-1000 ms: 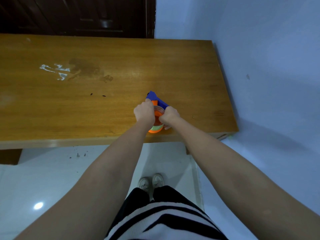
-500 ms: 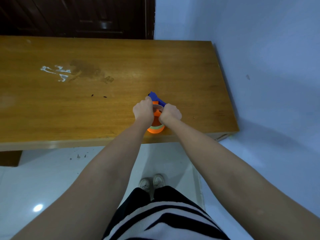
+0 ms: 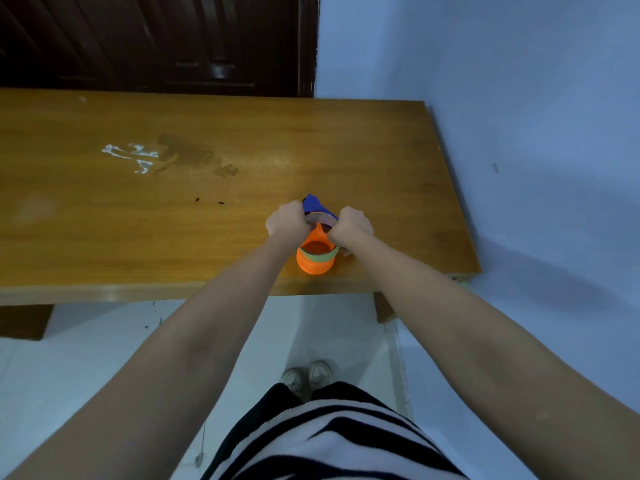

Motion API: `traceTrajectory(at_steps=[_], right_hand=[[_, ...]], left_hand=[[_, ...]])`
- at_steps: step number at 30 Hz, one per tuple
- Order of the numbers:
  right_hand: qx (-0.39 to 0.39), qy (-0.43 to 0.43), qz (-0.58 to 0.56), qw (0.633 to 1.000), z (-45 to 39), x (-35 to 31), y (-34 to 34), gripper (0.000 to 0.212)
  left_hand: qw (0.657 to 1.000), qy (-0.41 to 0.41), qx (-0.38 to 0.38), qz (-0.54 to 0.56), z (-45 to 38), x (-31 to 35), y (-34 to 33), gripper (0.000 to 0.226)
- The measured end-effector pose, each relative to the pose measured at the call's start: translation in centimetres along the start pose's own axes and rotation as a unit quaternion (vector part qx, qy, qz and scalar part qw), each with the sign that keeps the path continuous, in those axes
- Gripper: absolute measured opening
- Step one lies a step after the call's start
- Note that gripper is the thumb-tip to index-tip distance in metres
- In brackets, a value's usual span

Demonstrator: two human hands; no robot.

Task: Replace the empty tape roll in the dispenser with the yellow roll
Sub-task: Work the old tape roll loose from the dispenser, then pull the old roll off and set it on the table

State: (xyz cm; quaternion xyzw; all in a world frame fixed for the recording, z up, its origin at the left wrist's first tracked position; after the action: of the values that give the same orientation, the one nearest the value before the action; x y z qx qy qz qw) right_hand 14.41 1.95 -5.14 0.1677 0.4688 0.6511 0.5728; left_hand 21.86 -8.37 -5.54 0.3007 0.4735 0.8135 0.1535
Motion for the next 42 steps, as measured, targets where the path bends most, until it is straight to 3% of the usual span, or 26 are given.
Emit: traceTrajectory(at_steps=[7, 11, 15, 18, 20, 24, 28, 42], right_hand=[[0.001, 0.047, -0.027, 0.999, 0.8, -2.1, 0.3, 0.005], [-0.011, 0.094, -0.051, 0.994, 1.3, -4.5, -0.7, 0.005], [-0.024, 0.148, -0.046, 0.988, 1.9, -7.0, -2.3, 0.019], [-0.056, 0.181, -0.051, 0.981, 2.3, -8.6, -3.9, 0.009], [-0.073, 0.189, -0.061, 0.977, 2.2, -9.2, -5.0, 0.019], [-0.106, 0.184, -0.085, 0.973, 2.2, -9.9, -6.6, 0.011], [-0.131, 0.169, -0.105, 0.971, 1.5, -10.3, -8.5, 0.026], [-0.148, 0.137, -0.081, 0.976, 0.3, -10.8, -11.6, 0.024]], left_hand=[[0.998, -0.021, 0.015, 0.057, 0.3, -2.3, 2.0, 0.025], [0.996, 0.006, 0.022, 0.087, 0.8, -5.3, 2.9, 0.027], [0.99, 0.044, 0.024, 0.13, 1.6, -8.7, 3.4, 0.025], [0.983, 0.077, 0.032, 0.165, 2.2, -11.1, 3.6, 0.027], [0.975, 0.092, 0.033, 0.199, 2.4, -12.5, 3.3, 0.033], [0.956, 0.112, 0.02, 0.272, 2.7, -14.5, 2.6, 0.045], [0.937, 0.136, 0.009, 0.323, 3.0, -16.1, 1.8, 0.046], [0.937, 0.197, -0.017, 0.288, 3.1, -17.9, -0.3, 0.041]])
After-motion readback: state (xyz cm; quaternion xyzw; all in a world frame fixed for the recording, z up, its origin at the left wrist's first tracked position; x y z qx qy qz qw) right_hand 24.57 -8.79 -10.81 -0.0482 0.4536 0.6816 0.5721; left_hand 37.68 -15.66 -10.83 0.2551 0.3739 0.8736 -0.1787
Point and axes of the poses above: each hand's wrist, its own z-axis away from the middle knuckle, its own y-axis out of the back of the hand, x = y × z, the point moved 7 cm from there along -z, towards the middle knuckle, and after that the axes turned 2 degrees about -x, right-handed, at the moved point
